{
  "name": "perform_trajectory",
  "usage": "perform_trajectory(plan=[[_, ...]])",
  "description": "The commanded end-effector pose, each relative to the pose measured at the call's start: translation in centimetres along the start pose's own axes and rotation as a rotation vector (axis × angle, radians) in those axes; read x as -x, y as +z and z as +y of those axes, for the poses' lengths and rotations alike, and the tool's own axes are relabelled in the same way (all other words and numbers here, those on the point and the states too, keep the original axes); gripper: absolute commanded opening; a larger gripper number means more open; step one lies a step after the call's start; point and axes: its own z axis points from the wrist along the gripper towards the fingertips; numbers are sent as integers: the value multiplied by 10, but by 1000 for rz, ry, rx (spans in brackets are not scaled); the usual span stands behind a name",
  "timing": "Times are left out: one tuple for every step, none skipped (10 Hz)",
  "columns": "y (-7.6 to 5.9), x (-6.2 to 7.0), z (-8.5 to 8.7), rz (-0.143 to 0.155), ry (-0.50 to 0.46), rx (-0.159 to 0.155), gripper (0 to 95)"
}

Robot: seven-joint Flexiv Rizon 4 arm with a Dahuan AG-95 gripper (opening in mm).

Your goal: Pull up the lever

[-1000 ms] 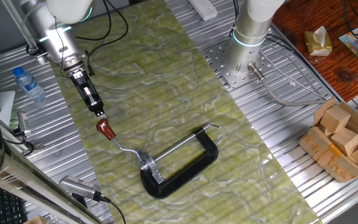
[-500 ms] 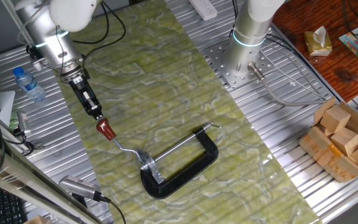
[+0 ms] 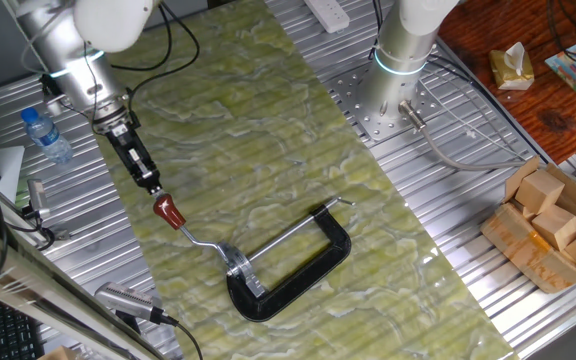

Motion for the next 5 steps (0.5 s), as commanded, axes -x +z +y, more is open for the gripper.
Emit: perform_trajectory(plan=[[-2, 0, 1, 7, -37, -20, 0], [-4, 1, 1, 10, -88, -57, 0], [-6, 2, 1, 30, -146, -122, 0], [-10, 3, 1, 64, -184, -177, 0], [-16, 3, 0, 94, -206, -208, 0]])
